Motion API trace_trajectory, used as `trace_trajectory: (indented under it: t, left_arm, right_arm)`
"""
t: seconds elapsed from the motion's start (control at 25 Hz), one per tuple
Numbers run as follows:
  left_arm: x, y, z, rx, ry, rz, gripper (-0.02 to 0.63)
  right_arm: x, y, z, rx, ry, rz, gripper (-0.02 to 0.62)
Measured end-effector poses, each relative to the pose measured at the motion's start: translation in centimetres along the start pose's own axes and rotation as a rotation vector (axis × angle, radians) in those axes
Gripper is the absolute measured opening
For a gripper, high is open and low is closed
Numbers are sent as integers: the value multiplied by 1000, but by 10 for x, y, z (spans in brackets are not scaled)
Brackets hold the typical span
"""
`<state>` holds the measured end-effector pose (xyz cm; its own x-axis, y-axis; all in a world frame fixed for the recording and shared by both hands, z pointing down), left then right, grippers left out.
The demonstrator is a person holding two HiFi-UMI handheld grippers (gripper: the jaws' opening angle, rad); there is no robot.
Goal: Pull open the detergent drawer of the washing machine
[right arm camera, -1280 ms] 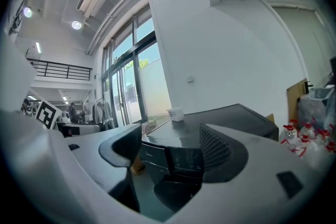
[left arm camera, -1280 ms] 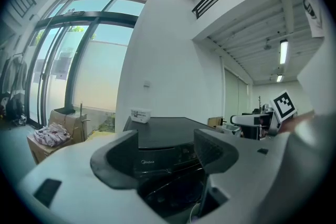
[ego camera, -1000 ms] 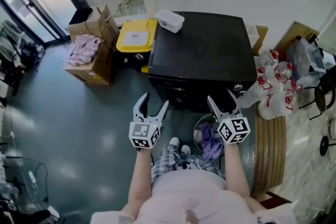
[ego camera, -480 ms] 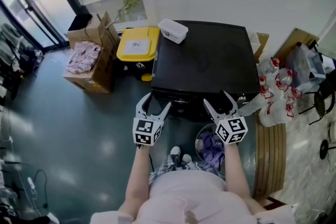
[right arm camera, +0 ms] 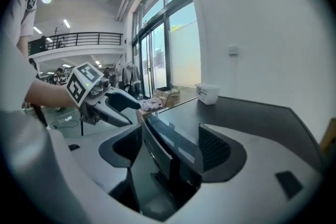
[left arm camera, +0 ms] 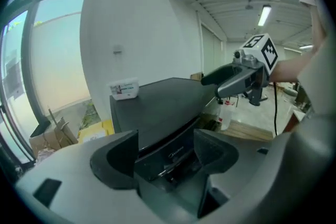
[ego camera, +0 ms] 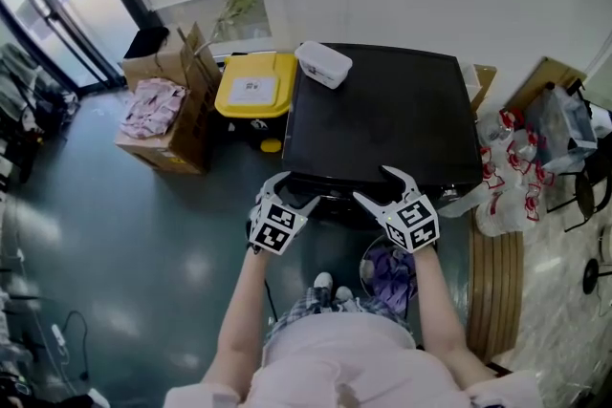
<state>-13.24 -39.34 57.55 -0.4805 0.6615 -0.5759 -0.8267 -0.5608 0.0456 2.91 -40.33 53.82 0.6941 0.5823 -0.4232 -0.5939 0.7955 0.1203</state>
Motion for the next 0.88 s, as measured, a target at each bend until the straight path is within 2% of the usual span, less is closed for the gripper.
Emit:
trace_trajectory:
  t: [0.32,0.48,0.64,0.88]
  left_arm:
    - [-32,-4,16,-219,247,120,321]
    - [-42,-8,28,-331,339,158,321]
    - [-48,-10,32,-370,381,189,321]
    - [-51,-11,36,-405,424,216,321]
  right_arm:
    - [-50,28,18,240,237,-233,320]
    - [-64,41,26,336,307,-316,299]
    - [-74,49,33,397,354,-379,291]
    - [-85,58,42,457,419,-414,279]
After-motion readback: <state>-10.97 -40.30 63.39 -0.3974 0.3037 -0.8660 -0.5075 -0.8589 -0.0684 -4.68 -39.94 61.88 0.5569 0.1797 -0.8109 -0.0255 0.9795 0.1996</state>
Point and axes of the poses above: the fingertips, and each gripper's own axes: x backward along the fingers, y to its left, z out of its underside, the point moved 3 cm from there along x, backward along the fingers, and after that the axes turned 9 degrees about x, right-handed, at the moved point
